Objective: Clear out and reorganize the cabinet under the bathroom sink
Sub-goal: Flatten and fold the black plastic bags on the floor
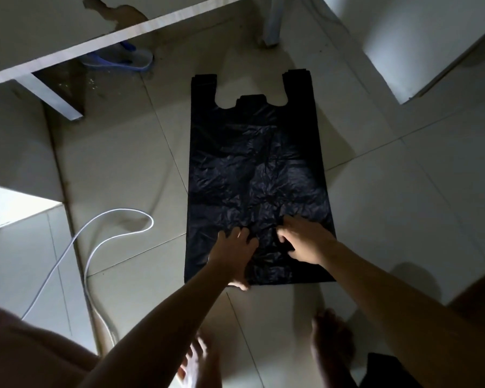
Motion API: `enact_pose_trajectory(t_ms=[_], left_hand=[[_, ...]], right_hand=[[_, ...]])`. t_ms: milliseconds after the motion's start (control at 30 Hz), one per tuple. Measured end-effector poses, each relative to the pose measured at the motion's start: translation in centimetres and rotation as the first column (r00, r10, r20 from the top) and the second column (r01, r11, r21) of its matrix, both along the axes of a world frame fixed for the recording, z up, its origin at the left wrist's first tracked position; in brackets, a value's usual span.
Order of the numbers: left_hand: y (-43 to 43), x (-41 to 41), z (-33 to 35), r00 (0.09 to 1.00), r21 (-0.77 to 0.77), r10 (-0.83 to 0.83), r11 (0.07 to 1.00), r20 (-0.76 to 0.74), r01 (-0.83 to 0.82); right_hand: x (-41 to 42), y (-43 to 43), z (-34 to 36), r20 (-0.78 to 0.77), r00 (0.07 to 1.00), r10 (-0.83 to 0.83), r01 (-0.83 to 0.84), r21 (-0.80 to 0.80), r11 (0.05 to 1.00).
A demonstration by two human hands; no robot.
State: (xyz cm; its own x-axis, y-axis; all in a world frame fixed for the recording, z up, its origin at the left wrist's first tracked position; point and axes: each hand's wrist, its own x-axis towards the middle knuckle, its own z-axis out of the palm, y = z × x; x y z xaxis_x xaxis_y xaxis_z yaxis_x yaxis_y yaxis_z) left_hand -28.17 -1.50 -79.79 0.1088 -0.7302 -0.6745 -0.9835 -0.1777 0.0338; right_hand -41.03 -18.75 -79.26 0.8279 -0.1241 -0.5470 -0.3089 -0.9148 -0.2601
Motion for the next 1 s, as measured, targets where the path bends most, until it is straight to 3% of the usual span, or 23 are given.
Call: enact_pose_trajectory(t_ms=[133,233,367,533,633,733,867,1000], left_hand=[[-0.3,0.5,0.4,0.999,-0.047,-0.014,0.999,-0.033,0.012],[-0.7,1.4,0.9,0.990,-0.073,0.033,0.996,-0.135,-0.043],[-1.3,2.8,1.4,0.955,-0.064,0.125,0.987,-0.270,-0.147],[0.4,1.3,0.1,0.997,-0.085,-0.064,0.995,-0.044,0.060],[0.8,0.8,-0.4,0.995,-0.104,-0.092,0.990,0.034,0.095],[0.5,1.4,0.1,0.996,-0.144,0.017,0.989,-0.092,-0.030],[0.0,2.7,1.2,0.932,-0.136,0.203,0.958,-0.300,-0.253],[1.2,2.3,1.5,0.996,-0.071,0.088,0.993,-0.030,-0.090]], right_hand=[[-0.5,0.4,0.8,0.014,1.000,0.000,0.000,0.046,0.999],[-0.9,0.7,1.6,-0.127,0.992,0.009,0.004,0.107,0.994],[-1.5,1.8,1.3,-0.134,0.980,0.148,-0.159,-0.073,0.985],[-1.7,3.0,0.1,-0.174,0.971,0.162,-0.185,-0.126,0.975],[-1.4,2.2,0.6,-0.138,0.979,0.150,-0.163,-0.093,0.982],[-1.3,1.9,0.6,-0.124,0.981,0.146,-0.157,-0.077,0.985],[-1.6,2.9,0.2,-0.130,0.985,0.115,-0.132,-0.135,0.982],[-1.5,2.7,1.0,-0.021,1.000,0.021,-0.023,-0.087,0.996]])
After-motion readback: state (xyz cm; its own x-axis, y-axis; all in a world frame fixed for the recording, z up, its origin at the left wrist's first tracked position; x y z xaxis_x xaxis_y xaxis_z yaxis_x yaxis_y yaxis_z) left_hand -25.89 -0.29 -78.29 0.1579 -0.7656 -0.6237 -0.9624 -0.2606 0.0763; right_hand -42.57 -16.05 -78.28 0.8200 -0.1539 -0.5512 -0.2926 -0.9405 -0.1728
